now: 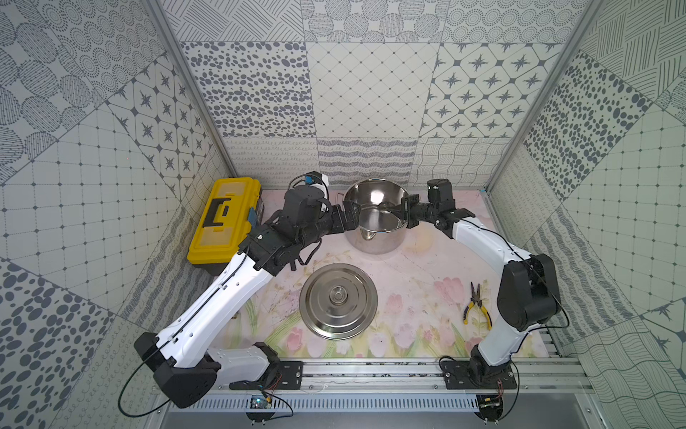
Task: Stir the soup with a spoon
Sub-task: Stir the soup in the pan with a stick.
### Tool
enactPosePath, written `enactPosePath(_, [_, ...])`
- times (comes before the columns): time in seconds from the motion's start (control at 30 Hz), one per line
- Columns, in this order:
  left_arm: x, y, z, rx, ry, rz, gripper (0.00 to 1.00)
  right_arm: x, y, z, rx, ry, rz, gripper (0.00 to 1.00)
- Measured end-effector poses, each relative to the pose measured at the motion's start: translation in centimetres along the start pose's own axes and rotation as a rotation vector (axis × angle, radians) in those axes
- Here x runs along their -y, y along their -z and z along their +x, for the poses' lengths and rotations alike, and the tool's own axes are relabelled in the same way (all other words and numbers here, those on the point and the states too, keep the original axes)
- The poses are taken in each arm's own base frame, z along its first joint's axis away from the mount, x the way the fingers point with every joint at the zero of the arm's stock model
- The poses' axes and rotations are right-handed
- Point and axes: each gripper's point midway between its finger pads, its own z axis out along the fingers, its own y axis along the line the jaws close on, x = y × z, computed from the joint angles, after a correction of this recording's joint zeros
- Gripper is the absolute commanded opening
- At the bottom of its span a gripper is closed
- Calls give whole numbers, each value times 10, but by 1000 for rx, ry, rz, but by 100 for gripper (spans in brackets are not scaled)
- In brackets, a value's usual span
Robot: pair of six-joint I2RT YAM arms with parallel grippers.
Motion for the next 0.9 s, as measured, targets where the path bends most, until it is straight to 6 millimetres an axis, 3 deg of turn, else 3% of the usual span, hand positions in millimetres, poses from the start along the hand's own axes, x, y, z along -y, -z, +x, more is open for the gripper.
enactPosePath(0.17, [2, -5, -2, -3, -8, -1, 100, 20, 19, 19, -15, 6, 19, 0])
enactPosePath(0.37, [2, -8, 0, -10, -12, -3, 100, 28, 34, 51, -43, 40, 18, 0])
enactPosePath(0.47, [2, -8, 0, -11, -12, -3, 100, 36, 27, 78, -89, 68, 40, 0])
enactPosePath(0.63, [2, -8, 0, -10, -11, -3, 100, 48, 11, 105, -137, 86, 81, 0])
enactPosePath(0.9, [-1, -2, 3, -8, -7, -2, 100, 27, -26, 108, -153, 91, 82, 0])
